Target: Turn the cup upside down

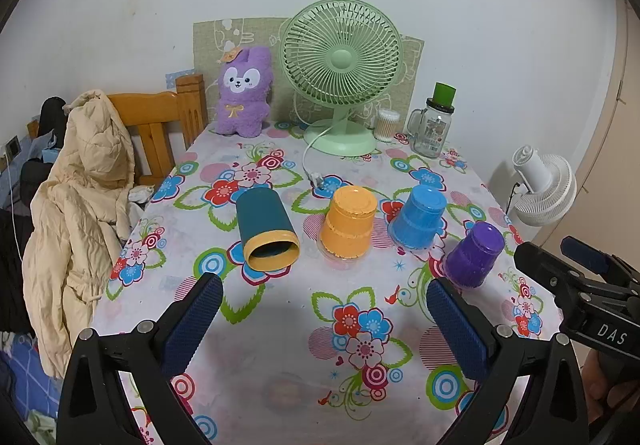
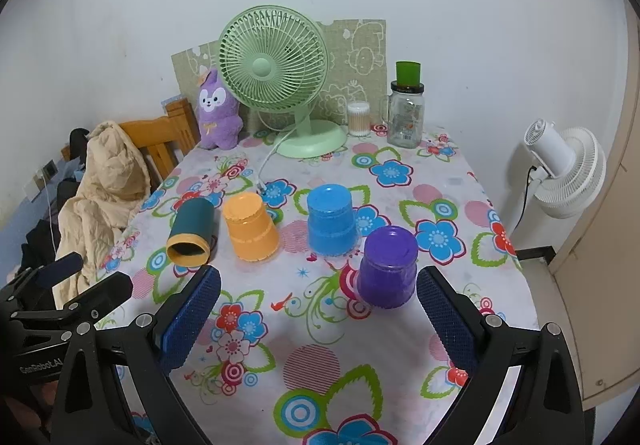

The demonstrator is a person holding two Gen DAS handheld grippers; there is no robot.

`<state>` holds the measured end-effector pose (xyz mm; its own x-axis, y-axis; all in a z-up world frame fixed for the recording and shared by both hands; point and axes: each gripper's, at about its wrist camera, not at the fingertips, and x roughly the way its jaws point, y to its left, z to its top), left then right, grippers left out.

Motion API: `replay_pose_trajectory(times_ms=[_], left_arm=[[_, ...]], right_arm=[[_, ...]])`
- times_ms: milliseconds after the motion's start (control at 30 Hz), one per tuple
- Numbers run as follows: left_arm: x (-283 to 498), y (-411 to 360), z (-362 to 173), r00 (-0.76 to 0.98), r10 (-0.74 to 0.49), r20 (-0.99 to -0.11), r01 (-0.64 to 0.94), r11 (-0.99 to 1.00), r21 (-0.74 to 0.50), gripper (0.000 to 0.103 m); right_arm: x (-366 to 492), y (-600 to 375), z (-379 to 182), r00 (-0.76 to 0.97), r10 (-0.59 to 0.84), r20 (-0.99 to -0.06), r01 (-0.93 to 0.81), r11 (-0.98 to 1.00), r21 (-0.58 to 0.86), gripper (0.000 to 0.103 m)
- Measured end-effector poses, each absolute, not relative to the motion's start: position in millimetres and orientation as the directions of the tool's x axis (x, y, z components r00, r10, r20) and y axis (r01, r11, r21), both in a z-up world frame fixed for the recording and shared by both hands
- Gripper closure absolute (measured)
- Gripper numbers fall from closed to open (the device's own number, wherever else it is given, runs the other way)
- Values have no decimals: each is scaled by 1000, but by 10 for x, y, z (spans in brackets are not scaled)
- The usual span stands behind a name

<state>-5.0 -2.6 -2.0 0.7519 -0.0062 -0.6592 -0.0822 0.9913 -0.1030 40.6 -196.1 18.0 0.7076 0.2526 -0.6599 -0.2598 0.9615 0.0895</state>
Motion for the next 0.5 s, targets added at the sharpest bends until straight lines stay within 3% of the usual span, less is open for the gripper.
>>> replay_pose_trajectory(times_ms=[500], left_arm=[[-45, -34, 0, 750, -7, -662, -82, 991, -103, 0]], right_arm=[[383, -1921, 213, 707, 254, -661, -270, 960, 80, 3]])
